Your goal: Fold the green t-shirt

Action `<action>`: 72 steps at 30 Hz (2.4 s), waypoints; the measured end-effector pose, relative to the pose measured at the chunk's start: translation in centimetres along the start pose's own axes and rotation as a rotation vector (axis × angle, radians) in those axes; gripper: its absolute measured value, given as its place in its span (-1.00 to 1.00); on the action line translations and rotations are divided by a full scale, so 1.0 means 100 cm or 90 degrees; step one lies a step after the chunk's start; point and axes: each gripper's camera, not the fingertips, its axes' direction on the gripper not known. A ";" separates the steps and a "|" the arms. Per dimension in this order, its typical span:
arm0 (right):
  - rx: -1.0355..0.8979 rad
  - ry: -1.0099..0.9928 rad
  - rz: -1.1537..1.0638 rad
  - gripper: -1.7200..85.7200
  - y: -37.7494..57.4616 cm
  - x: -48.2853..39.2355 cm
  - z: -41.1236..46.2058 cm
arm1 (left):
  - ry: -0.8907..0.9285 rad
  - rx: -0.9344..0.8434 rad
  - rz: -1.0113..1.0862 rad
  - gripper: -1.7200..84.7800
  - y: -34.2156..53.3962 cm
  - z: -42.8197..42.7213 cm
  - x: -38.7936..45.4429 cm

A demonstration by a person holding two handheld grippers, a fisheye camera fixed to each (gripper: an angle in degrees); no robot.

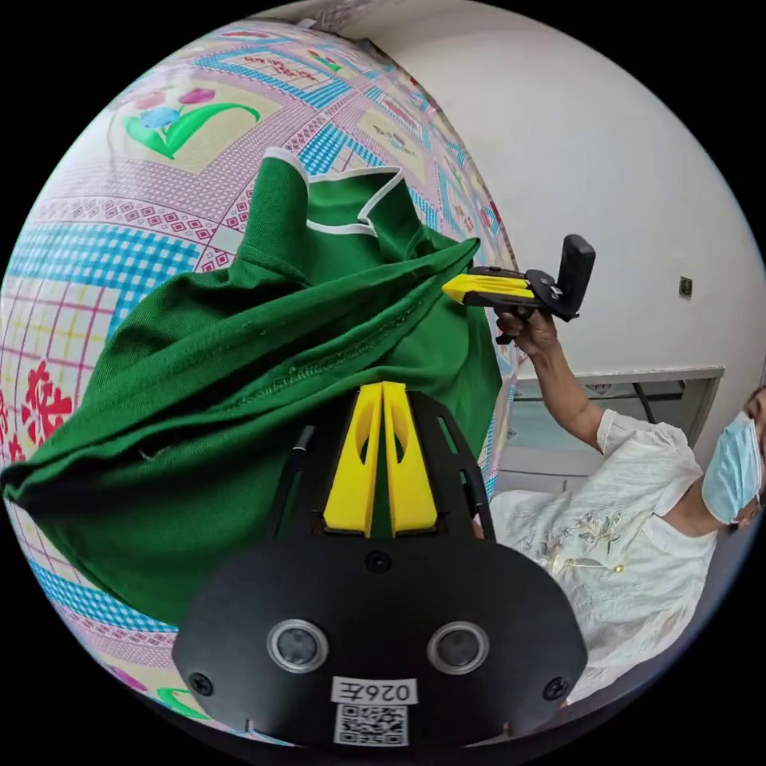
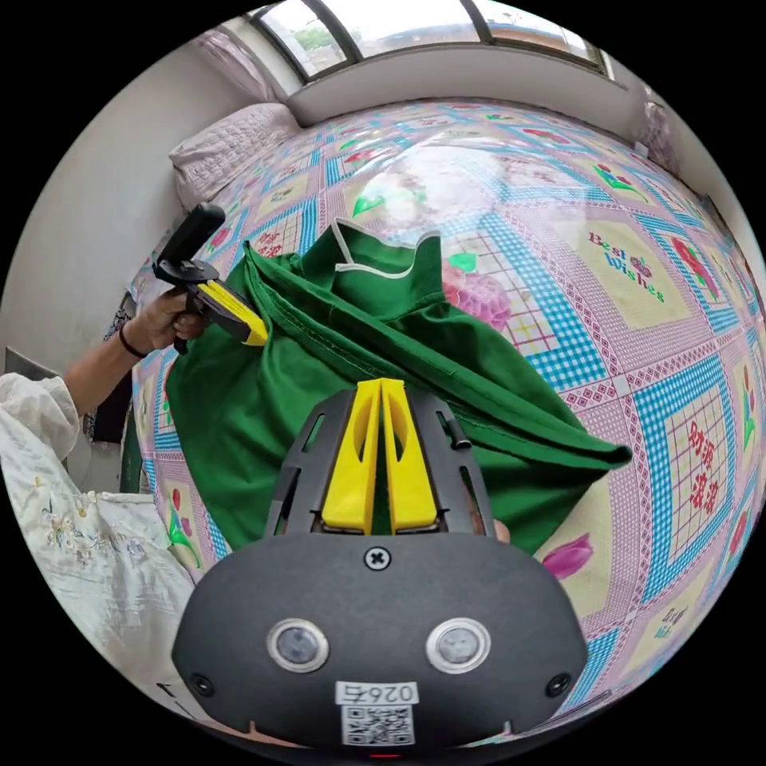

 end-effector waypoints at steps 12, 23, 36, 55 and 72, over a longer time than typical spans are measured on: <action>-0.038 -0.127 -0.066 -0.98 -0.026 0.018 0.031 | 0.014 -0.003 -0.023 -0.98 0.018 0.036 -0.046; 0.039 -0.126 -0.075 -0.98 -0.068 0.020 0.025 | 0.062 0.110 -0.060 -0.98 0.071 0.052 -0.078; 0.051 -0.112 0.003 -0.98 -0.112 0.071 0.042 | 0.025 0.057 -0.066 -0.98 -0.029 -0.003 -0.112; 0.048 0.008 0.175 -0.99 0.011 0.152 0.040 | -0.029 0.085 -0.081 -0.98 -0.049 -0.024 -0.079; 0.233 -0.084 0.031 -0.98 0.215 -0.112 0.036 | -0.272 0.353 -0.115 -0.98 0.271 -0.045 0.158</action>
